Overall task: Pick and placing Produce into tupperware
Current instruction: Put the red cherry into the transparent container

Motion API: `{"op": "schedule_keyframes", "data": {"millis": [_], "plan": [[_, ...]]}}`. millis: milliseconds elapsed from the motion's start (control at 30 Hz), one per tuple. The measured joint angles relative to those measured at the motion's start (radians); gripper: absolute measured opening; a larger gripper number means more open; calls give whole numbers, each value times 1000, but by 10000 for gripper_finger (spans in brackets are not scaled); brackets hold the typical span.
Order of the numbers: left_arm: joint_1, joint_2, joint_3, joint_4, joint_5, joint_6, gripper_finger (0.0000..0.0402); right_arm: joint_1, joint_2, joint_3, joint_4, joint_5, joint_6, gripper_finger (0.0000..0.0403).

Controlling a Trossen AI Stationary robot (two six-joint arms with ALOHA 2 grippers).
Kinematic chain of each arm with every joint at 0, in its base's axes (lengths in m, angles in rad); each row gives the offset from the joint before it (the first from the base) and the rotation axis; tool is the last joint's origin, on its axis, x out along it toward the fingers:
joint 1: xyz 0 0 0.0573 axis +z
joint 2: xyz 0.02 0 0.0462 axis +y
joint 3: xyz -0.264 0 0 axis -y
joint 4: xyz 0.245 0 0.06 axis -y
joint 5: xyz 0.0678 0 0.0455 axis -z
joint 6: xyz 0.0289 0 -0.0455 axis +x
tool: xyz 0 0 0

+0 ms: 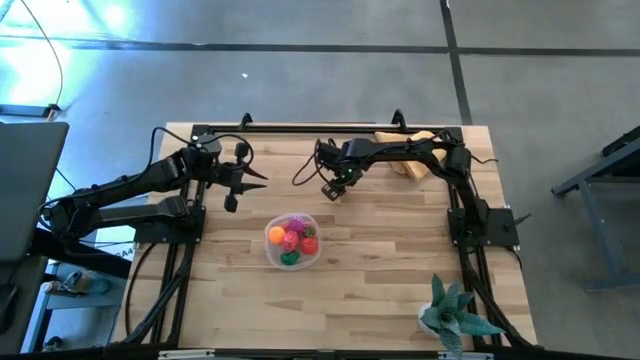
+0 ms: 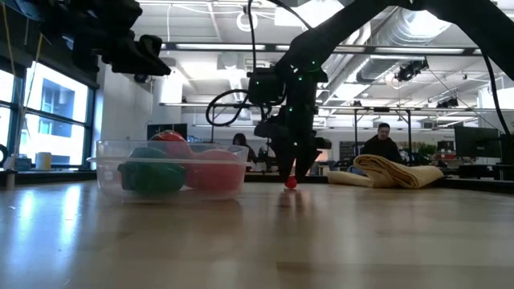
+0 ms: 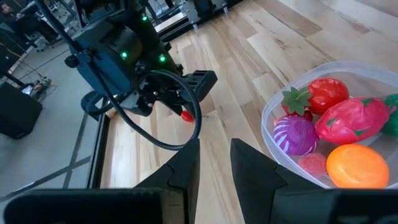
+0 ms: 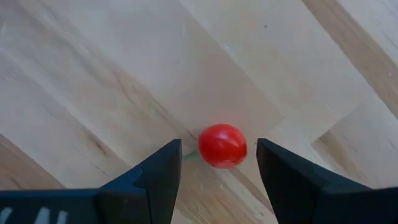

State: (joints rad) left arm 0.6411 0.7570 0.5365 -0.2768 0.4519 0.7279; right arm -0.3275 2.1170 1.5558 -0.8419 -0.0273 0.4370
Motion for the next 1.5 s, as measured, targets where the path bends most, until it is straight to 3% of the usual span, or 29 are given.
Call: {"op": "schedule_keyframes", "data": {"millis": [367, 767, 1500], "plan": [[0, 0, 0, 0, 0, 0, 79, -6, 0, 0, 2, 4, 0, 199], [0, 0, 0, 0, 0, 0, 79, -6, 0, 0, 1, 16, 0, 164], [0, 0, 0, -3, 0, 0, 79, -21, 26, 1, 14, -7, -7, 160]]}}
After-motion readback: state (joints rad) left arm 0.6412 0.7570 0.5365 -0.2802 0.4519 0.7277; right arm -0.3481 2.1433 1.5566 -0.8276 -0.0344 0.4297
